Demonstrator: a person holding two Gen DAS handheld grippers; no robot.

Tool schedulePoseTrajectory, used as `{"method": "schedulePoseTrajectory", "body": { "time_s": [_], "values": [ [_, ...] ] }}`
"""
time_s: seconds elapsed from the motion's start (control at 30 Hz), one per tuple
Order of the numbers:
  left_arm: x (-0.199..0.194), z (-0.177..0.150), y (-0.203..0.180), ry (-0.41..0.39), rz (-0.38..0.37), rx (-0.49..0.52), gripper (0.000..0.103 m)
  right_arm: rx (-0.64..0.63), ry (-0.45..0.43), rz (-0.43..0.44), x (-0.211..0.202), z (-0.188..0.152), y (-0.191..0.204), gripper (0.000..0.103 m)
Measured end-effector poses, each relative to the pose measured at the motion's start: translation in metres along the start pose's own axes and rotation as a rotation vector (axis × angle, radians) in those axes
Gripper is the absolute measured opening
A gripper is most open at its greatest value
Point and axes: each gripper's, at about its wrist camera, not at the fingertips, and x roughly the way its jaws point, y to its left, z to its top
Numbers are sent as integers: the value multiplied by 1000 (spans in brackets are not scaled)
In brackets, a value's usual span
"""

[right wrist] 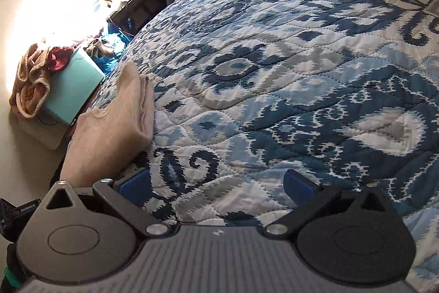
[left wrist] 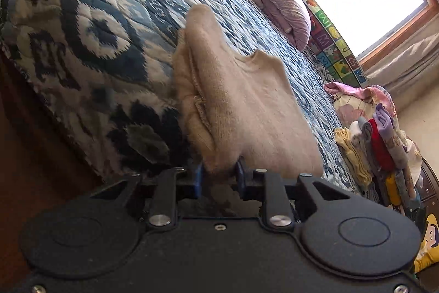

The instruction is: Fold clothes

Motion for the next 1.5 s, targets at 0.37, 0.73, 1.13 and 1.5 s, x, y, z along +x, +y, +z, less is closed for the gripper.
{"method": "schedulePoseTrajectory", "body": {
  "time_s": [0.37,0.73,1.13,1.5],
  "values": [
    [50,45,15,-15,27,-33,60,-136,126,203,116,68,85,99],
    [61,44,0,-23,-99,-72,30,-189,212,240,191,68,115,50],
    [89,35,-152,111,-351,127,29,-54,-44,315,19,71,42,36],
    [218,79,-297,161,-517,206,29,44,-342,206,-70,179,-61,36]
  ]
}}
